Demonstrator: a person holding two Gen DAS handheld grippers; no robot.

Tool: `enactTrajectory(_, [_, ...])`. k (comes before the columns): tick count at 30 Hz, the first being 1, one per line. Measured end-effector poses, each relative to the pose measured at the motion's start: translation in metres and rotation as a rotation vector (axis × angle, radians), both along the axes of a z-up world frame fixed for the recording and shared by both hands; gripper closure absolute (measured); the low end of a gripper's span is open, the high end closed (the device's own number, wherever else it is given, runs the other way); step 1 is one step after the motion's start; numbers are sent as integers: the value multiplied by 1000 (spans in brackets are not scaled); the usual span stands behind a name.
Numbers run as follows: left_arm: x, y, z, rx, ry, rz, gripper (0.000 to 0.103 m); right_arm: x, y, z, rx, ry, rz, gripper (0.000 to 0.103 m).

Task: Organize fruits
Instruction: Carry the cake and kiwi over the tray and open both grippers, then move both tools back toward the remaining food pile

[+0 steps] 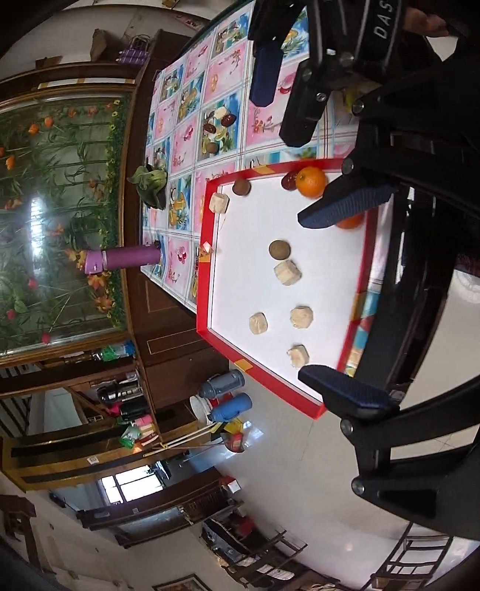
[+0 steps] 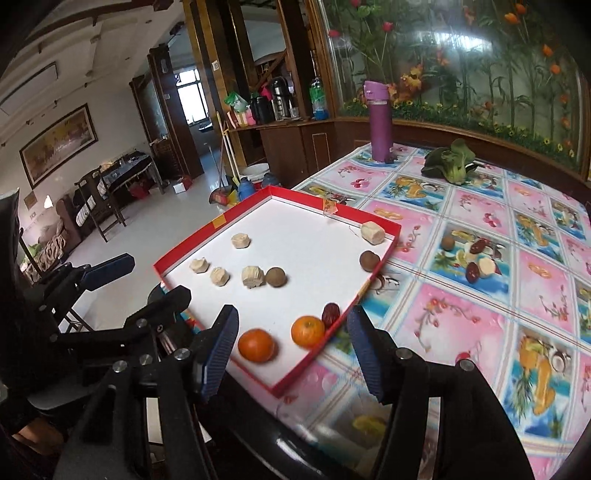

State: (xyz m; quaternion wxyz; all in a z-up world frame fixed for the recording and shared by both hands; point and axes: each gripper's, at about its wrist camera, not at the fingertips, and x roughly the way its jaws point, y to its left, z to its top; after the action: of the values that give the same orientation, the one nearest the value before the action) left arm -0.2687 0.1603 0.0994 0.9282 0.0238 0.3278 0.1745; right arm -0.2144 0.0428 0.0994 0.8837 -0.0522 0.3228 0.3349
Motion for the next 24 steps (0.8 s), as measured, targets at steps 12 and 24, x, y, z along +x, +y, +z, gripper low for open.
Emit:
enactTrajectory(12, [-80,-36,23,41,-83,32,16,-83,-26,13,59,-80,38,41])
enactTrajectory(24, [-141,-59,57,87,-243,40,0,-144,-52,39,77,-245,-16,33])
